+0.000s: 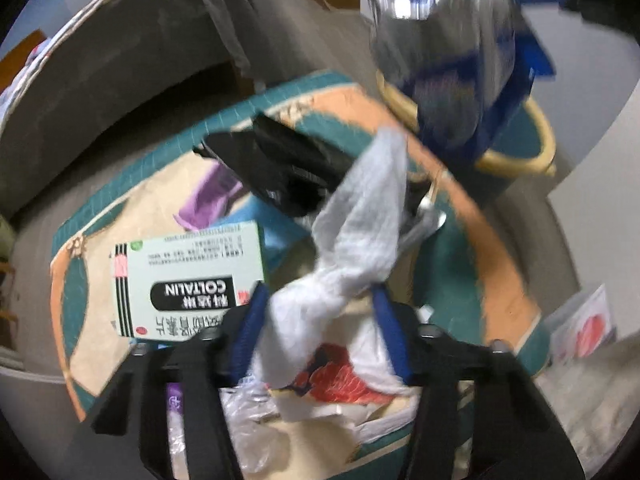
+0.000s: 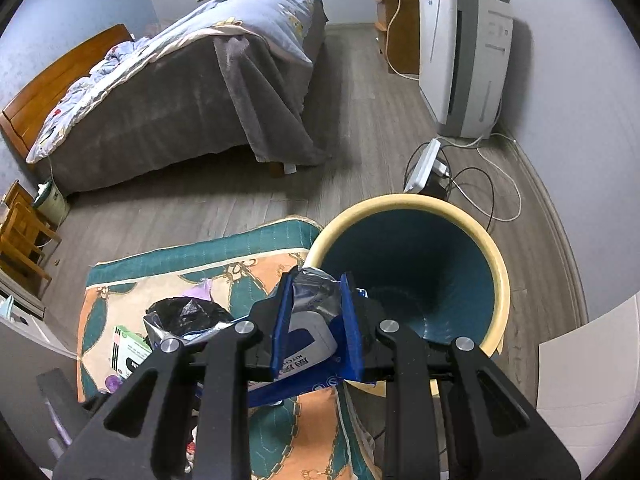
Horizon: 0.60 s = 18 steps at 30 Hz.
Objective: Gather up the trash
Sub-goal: 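Carry the wipes pack and towel over the bin and open both tools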
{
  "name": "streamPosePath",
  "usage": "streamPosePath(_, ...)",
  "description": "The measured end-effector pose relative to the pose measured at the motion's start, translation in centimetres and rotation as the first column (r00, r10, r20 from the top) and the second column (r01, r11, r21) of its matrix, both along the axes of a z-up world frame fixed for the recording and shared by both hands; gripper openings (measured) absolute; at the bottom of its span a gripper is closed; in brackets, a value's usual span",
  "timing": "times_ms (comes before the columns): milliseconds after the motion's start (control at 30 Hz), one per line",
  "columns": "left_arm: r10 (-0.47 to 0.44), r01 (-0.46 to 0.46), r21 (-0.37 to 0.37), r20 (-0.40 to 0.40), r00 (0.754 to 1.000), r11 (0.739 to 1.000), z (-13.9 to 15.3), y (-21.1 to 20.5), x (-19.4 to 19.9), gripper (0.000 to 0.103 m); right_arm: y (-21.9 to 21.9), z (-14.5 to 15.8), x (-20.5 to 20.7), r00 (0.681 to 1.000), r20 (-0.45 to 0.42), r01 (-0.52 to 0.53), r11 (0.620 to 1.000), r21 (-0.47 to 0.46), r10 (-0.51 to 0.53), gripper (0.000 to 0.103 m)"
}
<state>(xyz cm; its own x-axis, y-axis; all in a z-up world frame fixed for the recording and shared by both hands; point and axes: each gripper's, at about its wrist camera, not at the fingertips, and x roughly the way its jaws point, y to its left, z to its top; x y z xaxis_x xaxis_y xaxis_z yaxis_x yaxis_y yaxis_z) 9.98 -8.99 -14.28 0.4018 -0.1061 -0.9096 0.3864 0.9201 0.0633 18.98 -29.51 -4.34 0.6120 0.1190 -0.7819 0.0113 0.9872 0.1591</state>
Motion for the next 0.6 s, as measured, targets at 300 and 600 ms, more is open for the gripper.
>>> streamPosePath(300,0.029,-0.02,-0.054,0.158,0.987,0.998,5.0,1.7,-1.4,0.03,-1.6,1.9,-0.6,0.998,0.054,0.028,1.0,0.002,-0.028,0.024)
streamPosePath(600,0.051,-0.005,-0.159,0.289,0.956,0.987,10.4,2.0,-0.8,0.03,-5.1,3.8,-0.8,0.99,0.104,0.093,0.996,0.014,-0.094,0.024)
